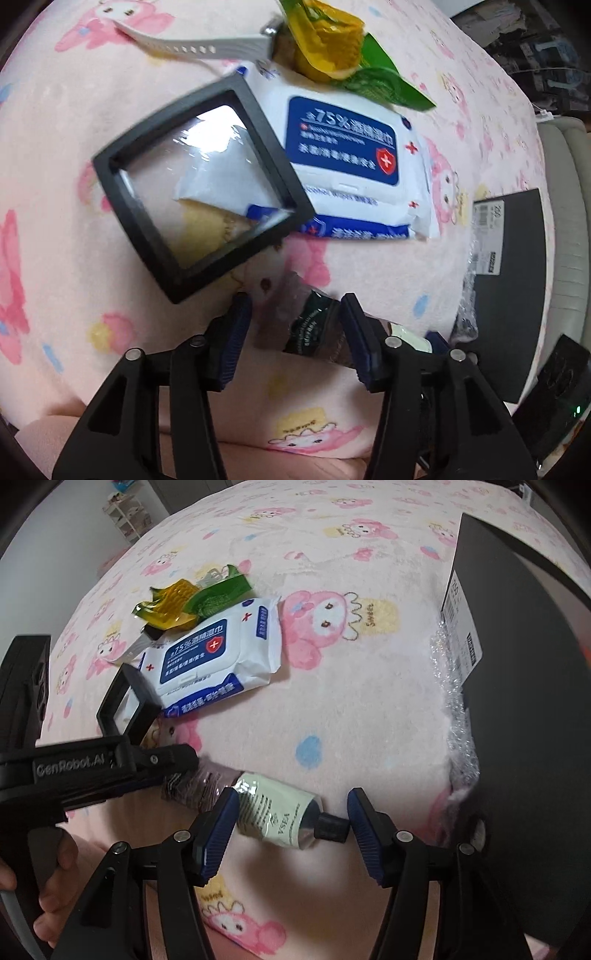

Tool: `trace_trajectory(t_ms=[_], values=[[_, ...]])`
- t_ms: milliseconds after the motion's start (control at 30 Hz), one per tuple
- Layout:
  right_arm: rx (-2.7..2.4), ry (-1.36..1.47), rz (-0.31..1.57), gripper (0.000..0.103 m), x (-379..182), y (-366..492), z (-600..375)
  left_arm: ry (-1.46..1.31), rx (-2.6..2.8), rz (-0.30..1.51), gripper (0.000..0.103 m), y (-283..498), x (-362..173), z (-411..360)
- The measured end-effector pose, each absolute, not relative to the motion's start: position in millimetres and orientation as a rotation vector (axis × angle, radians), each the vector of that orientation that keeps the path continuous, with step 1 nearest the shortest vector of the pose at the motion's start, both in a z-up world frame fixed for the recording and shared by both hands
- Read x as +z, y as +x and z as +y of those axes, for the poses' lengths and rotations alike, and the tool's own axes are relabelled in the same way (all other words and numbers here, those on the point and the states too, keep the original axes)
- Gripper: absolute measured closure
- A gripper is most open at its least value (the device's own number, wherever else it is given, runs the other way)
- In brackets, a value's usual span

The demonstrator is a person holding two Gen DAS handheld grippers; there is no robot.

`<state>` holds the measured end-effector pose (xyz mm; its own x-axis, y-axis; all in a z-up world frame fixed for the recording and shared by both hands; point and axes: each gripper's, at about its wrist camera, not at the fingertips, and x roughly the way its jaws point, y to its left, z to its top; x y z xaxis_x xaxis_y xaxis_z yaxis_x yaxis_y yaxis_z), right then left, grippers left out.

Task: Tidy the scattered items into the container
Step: 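Lift the hand cream tube off the bedspread with both grippers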

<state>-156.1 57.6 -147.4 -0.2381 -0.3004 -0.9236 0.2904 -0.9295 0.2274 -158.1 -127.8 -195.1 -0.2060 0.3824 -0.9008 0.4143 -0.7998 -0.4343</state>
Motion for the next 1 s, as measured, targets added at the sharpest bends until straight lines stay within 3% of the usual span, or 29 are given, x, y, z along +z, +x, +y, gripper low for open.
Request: trace_trajectory(t_ms=[200,400,600,733,1000], values=[[-2.197,1.661,0.004,0.045,-142.8,-149.9,59.5,2.035,-2.221,1.019,0.051,-148.1,-195.8,-119.3],[-2.173,1.679,0.015,0.044,-147.6,-143.9,60.5,2.046,-2.229,0.938,0.051,-149.3,-194.9,-110.0],[-2.157,1.696,-0.021,0.041,-154.6,-146.8,59.6,2.094,-2.218,0.924,0.038,-155.7,-197.2,-110.4],[-2.160,1.691,-0.023,0.039,-152.6,-143.3,58.6,2.082,-2.241,0.920,0.039,-154.3,-193.3,-106.2],[-2.212,1.656,0.015,0.039,-136.3,-131.2,55.2,2.033,-2.293,1.079,0.044,-139.7,-176.8,-115.5]])
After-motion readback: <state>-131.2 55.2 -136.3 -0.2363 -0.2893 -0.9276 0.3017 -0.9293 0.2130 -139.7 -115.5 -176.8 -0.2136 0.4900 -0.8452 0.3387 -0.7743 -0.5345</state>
